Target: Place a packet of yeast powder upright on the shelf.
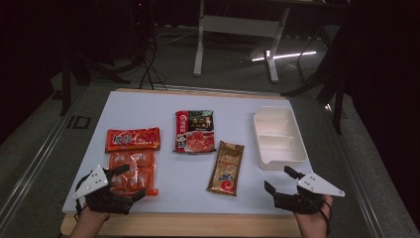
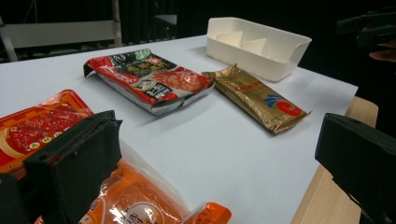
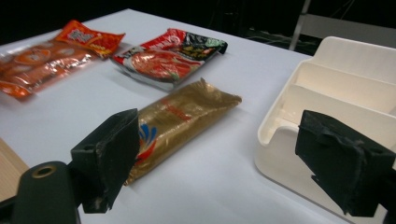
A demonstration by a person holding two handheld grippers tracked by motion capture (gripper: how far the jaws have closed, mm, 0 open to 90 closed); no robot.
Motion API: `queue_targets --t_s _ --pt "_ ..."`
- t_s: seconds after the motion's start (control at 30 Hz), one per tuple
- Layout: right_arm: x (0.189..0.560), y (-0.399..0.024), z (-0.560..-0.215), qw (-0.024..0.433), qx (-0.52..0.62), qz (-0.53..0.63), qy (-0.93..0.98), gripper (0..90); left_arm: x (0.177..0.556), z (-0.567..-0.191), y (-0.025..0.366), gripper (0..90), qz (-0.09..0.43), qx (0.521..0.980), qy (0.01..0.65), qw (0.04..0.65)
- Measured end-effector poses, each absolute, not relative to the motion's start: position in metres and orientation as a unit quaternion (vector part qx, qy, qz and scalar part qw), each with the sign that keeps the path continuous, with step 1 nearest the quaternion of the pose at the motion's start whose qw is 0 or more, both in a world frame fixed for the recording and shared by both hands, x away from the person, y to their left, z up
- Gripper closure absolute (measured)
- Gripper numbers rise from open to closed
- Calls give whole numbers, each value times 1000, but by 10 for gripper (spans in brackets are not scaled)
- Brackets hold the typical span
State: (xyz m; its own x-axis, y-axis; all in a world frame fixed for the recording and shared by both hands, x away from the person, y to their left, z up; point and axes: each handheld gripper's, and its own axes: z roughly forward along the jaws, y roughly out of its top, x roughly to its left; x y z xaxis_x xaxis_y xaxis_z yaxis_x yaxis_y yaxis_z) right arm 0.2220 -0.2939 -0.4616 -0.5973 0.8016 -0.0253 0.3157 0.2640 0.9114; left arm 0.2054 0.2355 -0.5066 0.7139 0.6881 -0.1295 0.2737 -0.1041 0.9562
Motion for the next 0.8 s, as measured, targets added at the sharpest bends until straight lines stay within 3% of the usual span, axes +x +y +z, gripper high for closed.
queue_targets --t_s 0.2,0.5,0.8 --pt "224 -293 -462 256 374 468 759 144 205 -506 235 1 179 720 334 581" --pt "229 -290 -465 224 354 476 773 138 206 -506 232 1 177 722 335 579" --pt "220 -279 -447 247 331 474 778 145 205 -507 230 1 171 730 325 577"
